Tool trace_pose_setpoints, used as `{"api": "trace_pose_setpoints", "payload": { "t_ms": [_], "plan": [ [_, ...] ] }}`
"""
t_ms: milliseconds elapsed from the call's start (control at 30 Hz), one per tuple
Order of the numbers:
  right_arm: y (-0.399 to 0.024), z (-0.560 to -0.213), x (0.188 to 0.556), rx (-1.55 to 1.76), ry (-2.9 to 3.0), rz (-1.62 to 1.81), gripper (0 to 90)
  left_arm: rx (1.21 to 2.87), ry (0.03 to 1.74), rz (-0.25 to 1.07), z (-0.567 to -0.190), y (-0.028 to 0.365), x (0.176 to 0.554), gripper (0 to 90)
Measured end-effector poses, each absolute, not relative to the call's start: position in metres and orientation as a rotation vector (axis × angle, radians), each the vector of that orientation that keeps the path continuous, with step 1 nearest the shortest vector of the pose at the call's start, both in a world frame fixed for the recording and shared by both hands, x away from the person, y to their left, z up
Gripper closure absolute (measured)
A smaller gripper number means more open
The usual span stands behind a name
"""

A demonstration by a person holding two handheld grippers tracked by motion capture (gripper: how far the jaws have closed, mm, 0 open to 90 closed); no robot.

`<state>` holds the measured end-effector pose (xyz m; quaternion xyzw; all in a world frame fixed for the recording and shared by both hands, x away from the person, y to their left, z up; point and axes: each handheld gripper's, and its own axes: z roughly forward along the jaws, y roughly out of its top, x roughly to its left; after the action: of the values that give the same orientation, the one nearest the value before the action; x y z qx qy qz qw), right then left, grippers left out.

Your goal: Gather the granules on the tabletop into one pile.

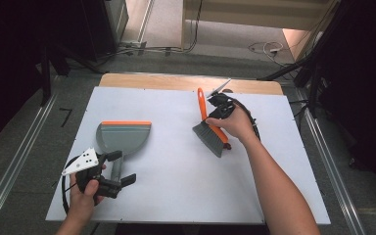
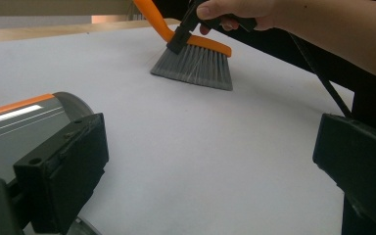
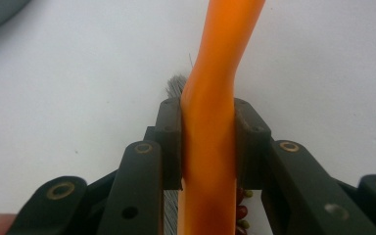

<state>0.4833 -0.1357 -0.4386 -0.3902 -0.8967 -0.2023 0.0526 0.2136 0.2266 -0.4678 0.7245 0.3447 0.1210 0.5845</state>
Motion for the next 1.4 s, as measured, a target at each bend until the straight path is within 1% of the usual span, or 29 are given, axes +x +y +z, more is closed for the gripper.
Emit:
{"api": "trace_pose_setpoints", "payload": {
  "t_ms": [233, 933, 1100, 1400],
  "plan": [
    [-0.138, -0.434, 0.48, -1.171, -2.66, -0.698, 68.4, 1.691, 0.806, 0.283, -0.468, 0.226, 0.214, 1.1],
    [-0.158, -0.4, 0.469, -1.147, -2.674, -0.844, 68.5, 1.69, 0.805, 0.286, -0.468, 0.226, 0.214, 1.2],
    [-0.166, -0.392, 0.462, -1.154, -2.674, -0.885, 68.6, 1.687, 0.803, 0.29, -0.468, 0.226, 0.214, 1.2],
    [-0.185, -0.395, 0.443, -1.168, -2.695, -0.913, 68.5, 1.686, 0.802, 0.293, -0.467, 0.225, 0.214, 1.2]
  ]
}}
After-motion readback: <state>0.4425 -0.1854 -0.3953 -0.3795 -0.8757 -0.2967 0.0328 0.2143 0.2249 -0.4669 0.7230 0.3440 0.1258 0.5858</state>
